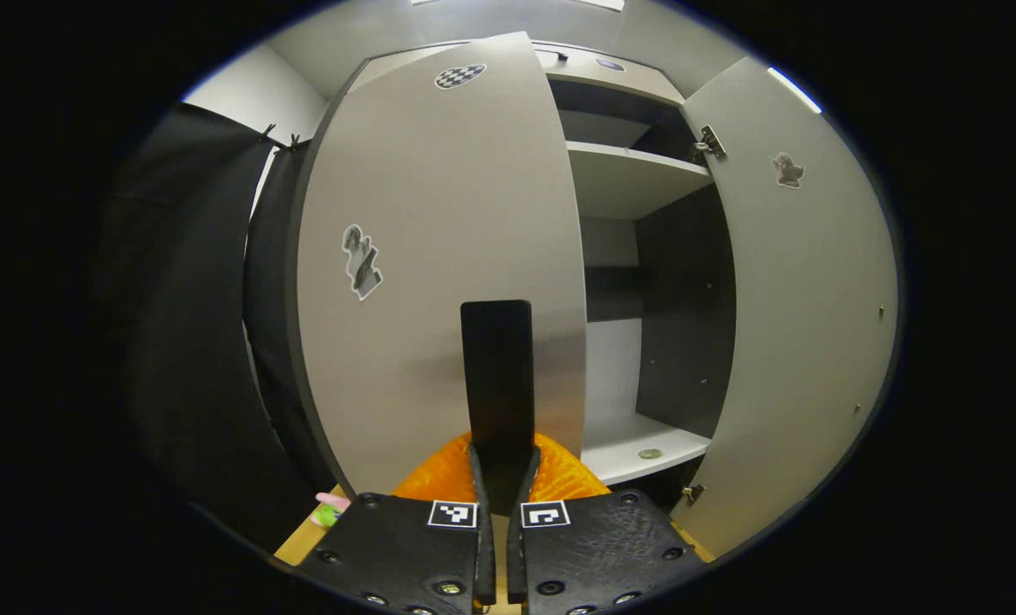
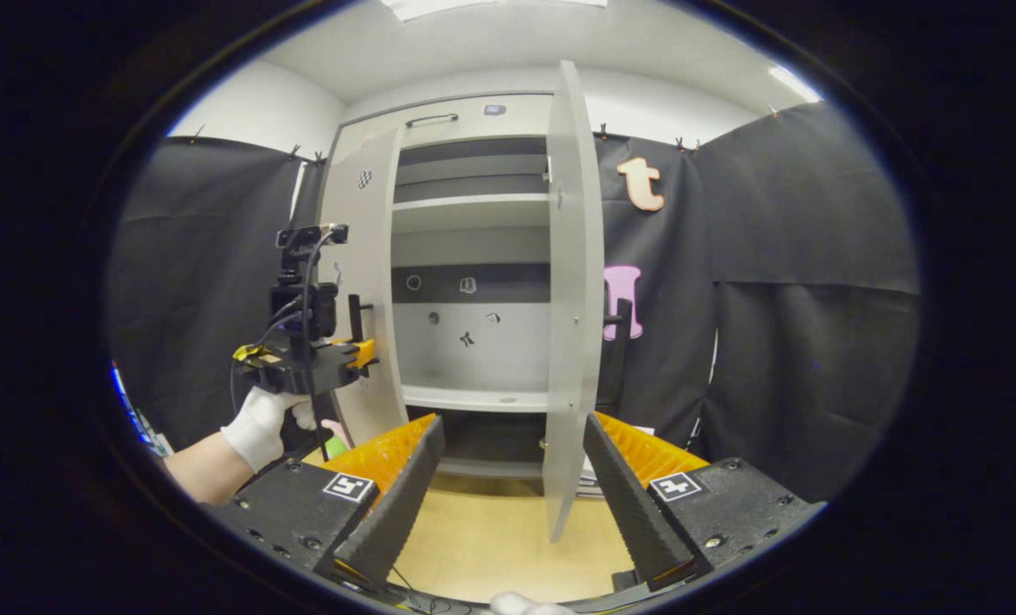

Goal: Open the right door of the double-door shoe cabinet with the right hand, and open the left door with the left hand.

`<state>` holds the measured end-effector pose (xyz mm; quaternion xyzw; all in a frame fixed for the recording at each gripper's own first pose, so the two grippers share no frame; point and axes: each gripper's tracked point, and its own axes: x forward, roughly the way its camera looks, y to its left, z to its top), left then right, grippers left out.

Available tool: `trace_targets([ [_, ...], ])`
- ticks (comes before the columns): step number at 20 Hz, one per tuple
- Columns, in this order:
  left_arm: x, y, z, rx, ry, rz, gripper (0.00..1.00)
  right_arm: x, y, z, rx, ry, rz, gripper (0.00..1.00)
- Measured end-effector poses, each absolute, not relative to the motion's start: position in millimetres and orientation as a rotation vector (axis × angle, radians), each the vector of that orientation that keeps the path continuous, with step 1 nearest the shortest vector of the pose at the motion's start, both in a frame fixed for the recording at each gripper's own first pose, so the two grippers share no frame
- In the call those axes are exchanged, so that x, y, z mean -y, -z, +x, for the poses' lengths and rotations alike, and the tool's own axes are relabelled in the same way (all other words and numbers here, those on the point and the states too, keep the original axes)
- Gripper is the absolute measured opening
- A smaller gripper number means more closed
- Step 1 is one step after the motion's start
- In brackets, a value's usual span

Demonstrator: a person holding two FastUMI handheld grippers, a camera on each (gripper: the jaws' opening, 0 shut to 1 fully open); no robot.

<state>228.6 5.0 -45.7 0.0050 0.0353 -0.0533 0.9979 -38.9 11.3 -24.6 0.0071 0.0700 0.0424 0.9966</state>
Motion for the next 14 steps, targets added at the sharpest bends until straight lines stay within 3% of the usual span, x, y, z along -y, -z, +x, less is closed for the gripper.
trace_targets([
  [14, -65, 46, 169, -0.064, 0.058, -0.010, 0.00, -47, 36, -45, -0.163, -0.205, 0.032, 1.00],
])
